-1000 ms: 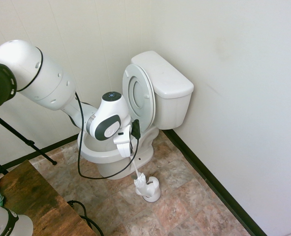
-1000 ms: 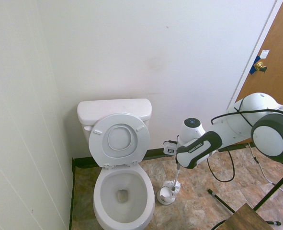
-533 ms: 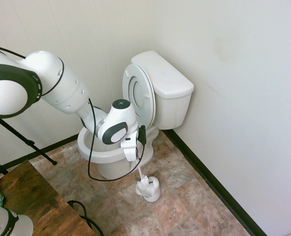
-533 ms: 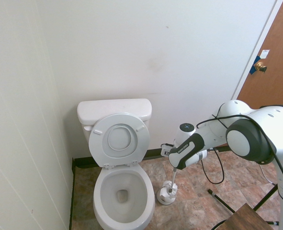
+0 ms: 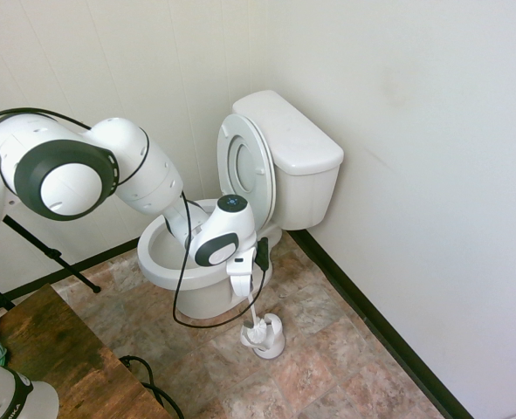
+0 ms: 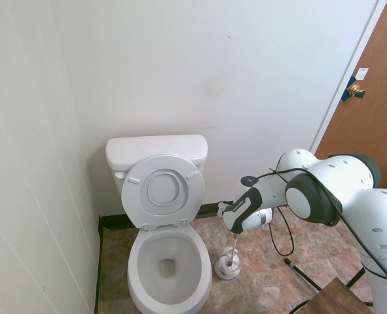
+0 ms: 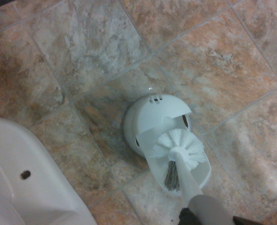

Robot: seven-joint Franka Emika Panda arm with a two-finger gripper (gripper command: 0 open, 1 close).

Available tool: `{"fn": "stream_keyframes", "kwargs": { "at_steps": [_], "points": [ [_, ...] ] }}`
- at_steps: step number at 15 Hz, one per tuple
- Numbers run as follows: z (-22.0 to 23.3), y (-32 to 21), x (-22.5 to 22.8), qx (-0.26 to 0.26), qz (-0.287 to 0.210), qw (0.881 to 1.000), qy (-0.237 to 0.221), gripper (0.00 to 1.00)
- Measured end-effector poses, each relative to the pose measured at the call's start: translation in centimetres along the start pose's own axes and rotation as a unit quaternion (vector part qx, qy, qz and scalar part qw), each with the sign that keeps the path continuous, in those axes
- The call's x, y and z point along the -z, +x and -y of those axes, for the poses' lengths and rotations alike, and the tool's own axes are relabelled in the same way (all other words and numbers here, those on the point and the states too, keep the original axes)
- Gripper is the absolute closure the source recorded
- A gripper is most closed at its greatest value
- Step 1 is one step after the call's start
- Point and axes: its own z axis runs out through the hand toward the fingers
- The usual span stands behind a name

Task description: Clean the toilet

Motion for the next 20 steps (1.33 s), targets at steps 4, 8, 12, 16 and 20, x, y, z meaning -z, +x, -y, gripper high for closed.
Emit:
{"fn": "stream_keyframes", "kwargs": {
  "at_steps": [4,8,12,16,20],
  "points": [
    [1.8,1.6,-2.1,-0.019,0.006,1.0,-0.008,1.0],
    [3.5,2.5,-3.7,-0.03,0.011,0.999,-0.02,1.0],
    [5.2,3.4,-5.8,-0.04,0.015,0.999,-0.032,1.0],
    [6.3,4.5,-7.5,-0.049,0.019,0.998,-0.044,0.0],
    [7.2,4.5,-8.3,-0.047,0.021,0.997,-0.05,0.0]
  ]
}}
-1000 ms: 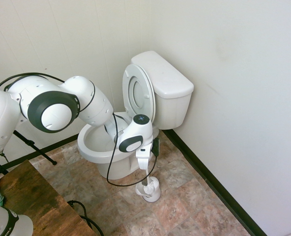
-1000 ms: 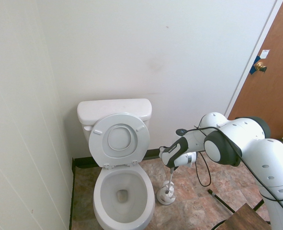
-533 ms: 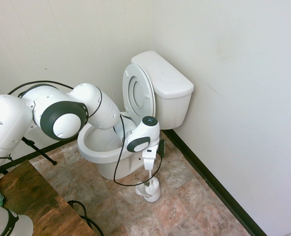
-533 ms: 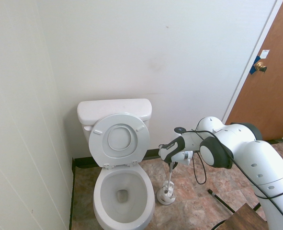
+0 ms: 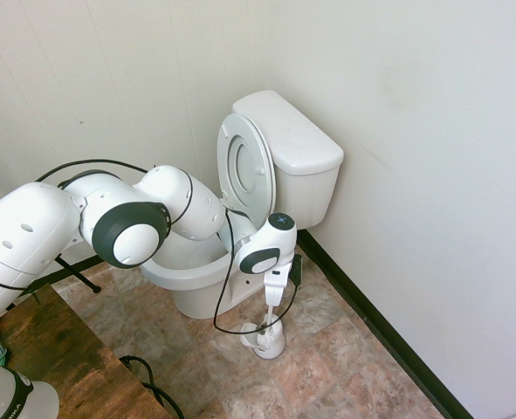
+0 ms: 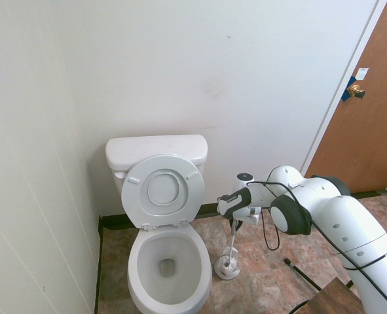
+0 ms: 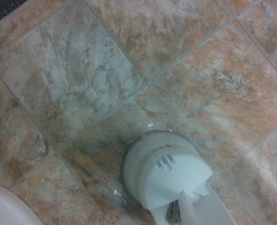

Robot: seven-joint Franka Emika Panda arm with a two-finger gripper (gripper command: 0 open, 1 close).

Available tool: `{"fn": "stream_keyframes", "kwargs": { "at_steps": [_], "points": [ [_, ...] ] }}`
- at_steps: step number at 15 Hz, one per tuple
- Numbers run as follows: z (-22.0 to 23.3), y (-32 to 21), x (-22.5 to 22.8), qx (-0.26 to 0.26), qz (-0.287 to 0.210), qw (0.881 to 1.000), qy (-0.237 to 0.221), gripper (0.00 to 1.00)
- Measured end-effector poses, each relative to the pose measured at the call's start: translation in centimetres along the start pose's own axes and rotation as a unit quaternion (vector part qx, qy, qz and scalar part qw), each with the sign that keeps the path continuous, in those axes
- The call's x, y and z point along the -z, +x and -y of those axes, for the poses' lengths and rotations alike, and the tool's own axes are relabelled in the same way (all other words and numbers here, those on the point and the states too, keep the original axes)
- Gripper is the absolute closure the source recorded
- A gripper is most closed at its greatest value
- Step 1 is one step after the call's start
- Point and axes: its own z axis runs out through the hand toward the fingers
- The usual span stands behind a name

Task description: Clean the toilet

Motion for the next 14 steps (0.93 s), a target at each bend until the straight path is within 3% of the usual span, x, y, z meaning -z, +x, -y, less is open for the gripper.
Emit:
{"fn": "stream_keyframes", "kwargs": {
  "at_steps": [7,14],
  "points": [
    [0.5,1.2,0.6,-0.006,-0.005,1.0,0.007,0.0],
    [1.3,4.6,6.3,-0.03,-0.01,0.998,0.047,0.0]
  ]
}}
